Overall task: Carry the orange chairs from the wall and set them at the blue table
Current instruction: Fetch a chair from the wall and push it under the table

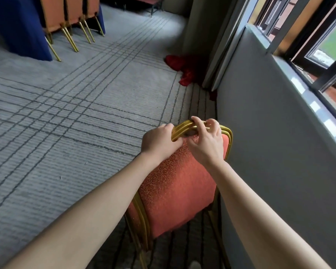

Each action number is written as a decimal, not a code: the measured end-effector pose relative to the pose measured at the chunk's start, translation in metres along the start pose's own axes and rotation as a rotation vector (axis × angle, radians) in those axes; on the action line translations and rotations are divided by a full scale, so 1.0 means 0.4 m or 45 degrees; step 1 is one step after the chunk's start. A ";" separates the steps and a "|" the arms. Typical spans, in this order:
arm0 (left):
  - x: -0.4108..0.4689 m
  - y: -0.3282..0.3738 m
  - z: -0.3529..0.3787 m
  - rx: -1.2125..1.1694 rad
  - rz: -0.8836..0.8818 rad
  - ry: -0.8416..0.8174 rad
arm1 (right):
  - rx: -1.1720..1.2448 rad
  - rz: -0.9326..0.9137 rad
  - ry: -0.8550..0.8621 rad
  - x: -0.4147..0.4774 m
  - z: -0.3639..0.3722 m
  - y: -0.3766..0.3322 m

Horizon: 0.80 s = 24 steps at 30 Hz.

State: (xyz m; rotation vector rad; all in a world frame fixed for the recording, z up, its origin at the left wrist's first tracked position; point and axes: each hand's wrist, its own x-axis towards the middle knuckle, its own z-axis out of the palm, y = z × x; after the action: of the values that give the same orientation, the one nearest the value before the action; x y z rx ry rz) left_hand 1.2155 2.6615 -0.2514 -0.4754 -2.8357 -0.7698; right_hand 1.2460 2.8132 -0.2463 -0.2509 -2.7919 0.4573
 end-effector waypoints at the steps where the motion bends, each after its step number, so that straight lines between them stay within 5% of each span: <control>1: 0.001 0.000 0.001 0.022 -0.014 0.020 | 0.006 -0.046 -0.006 0.007 0.012 0.004; 13: 0.045 0.009 0.049 0.355 -0.479 0.292 | 0.139 -0.545 0.057 0.243 0.098 0.114; 24: 0.068 0.051 0.076 0.435 -0.793 0.363 | 0.319 -0.680 0.060 0.276 0.120 0.134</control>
State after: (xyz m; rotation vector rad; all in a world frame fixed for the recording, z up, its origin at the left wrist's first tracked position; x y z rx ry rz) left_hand 1.1949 2.7008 -0.2613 0.5446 -2.7492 -0.3670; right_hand 1.1335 2.8736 -0.2784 0.5180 -2.5718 0.6382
